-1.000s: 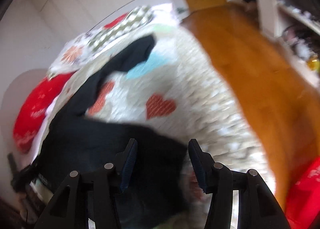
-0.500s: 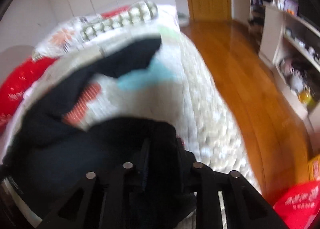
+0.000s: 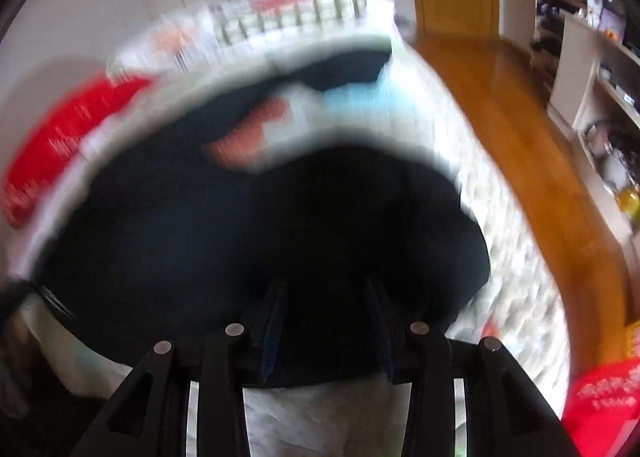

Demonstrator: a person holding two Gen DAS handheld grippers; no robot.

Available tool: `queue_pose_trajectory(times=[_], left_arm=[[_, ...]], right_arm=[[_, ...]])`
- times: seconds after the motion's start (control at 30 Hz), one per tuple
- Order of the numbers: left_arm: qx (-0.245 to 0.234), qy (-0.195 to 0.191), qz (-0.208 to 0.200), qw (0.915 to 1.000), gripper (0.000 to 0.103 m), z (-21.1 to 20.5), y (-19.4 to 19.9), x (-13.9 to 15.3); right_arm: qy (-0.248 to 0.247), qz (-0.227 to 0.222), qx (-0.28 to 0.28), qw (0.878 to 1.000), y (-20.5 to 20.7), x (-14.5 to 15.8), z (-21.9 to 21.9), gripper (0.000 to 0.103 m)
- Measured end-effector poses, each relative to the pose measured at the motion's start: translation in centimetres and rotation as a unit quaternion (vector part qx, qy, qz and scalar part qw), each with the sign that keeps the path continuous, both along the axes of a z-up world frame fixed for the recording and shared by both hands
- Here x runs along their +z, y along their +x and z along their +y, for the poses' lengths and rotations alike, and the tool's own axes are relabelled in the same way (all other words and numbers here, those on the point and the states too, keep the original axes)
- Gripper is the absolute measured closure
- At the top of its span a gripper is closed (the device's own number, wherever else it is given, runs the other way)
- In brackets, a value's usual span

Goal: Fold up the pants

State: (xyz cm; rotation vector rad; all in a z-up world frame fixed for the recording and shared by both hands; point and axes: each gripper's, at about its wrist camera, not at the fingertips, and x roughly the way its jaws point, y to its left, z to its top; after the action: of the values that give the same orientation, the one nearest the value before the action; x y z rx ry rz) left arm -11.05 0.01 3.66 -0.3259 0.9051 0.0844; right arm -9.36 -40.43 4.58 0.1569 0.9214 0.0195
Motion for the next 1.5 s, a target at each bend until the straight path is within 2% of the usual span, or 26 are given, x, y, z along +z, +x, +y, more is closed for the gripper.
queue_pose_trajectory(times=[0.1, 0.2, 0.4, 0.43, 0.53, 0.67, 0.83, 0.93, 0.97, 1.1, 1.17, 1.3, 1.33, 1.4, 1.43, 1.47, 1.5], left_arm=[[0.014, 0.028, -0.009, 0.9995, 0.059, 0.4, -0.7, 0.9], [0.024, 0.035, -0.015, 0.9990, 0.059, 1.0, -1.0, 1.4], [0.031, 0.043, -0.021, 0.9984, 0.059, 1.8, -0.7, 2.4], [0.032, 0.043, -0.022, 0.9983, 0.057, 1.9, -0.6, 2.6], [0.034, 0.036, -0.024, 0.9985, 0.038, 2.4, -0.4, 3.0], [0.027, 0.035, -0.030, 0.9986, 0.036, 2.7, 1.3, 3.6], [-0.013, 0.033, -0.024, 0.9991, 0.034, 2.3, 6.9, 3.9], [-0.066, 0.029, -0.018, 0.9972, 0.023, 1.3, 11.2, 3.4], [-0.070, 0.030, -0.015, 0.9970, 0.023, 1.2, 12.3, 3.2], [-0.088, 0.035, 0.020, 0.9953, 0.023, 0.6, 18.7, 1.1], [-0.102, 0.051, 0.055, 0.9920, 0.023, -0.3, 22.3, -0.3], [-0.115, 0.064, 0.098, 0.9864, 0.020, -2.1, 26.4, -2.0], [-0.122, 0.074, 0.095, 0.9852, 0.021, -2.6, 26.6, -1.9], [-0.151, 0.091, 0.088, 0.9804, 0.053, -4.0, 26.7, -1.6], [-0.166, 0.086, 0.086, 0.9787, 0.076, -4.6, 26.6, -1.3], [-0.172, 0.083, 0.079, 0.9786, 0.087, -4.9, 26.2, -0.7], [-0.178, 0.077, 0.066, 0.9787, 0.087, -5.1, 25.5, 0.1]], right_arm=[[0.009, -0.003, -0.003, 1.000, -0.2, 1.4, 0.0, 0.065], [0.018, -0.020, -0.008, 1.000, -0.5, 2.6, -0.2, 0.065], [0.038, -0.034, 0.000, 0.999, 0.3, 3.2, 1.3, 0.062], [0.038, -0.034, 0.002, 0.999, 0.6, 3.2, 1.6, 0.062], [0.048, -0.035, 0.009, 0.998, 1.4, 3.3, 2.3, 0.061], [0.056, -0.041, 0.027, 0.997, 2.9, 3.8, 3.8, 0.058], [0.058, -0.037, 0.046, 0.997, 5.6, 3.6, 5.5, 0.057], [0.071, -0.028, 0.050, 0.996, 6.8, 2.5, 6.1, 0.057], [0.072, -0.024, 0.050, 0.996, 7.2, 2.1, 6.2, 0.057], [0.070, -0.013, 0.050, 0.996, 7.9, 1.2, 6.4, 0.057], [0.077, -0.017, 0.049, 0.996, 7.7, 1.3, 6.1, 0.057], [0.078, -0.022, 0.038, 0.996, 7.7, 1.6, 5.4, 0.057], [0.076, -0.023, 0.037, 0.996, 7.7, 1.7, 5.4, 0.057], [0.073, -0.028, 0.038, 0.996, 7.7, 2.0, 5.4, 0.057], [0.072, -0.032, 0.036, 0.996, 7.5, 2.2, 5.3, 0.057], [0.073, -0.034, 0.034, 0.996, 7.3, 2.3, 5.2, 0.057], [0.076, -0.035, 0.031, 0.996, 7.2, 2.5, 5.0, 0.057]])
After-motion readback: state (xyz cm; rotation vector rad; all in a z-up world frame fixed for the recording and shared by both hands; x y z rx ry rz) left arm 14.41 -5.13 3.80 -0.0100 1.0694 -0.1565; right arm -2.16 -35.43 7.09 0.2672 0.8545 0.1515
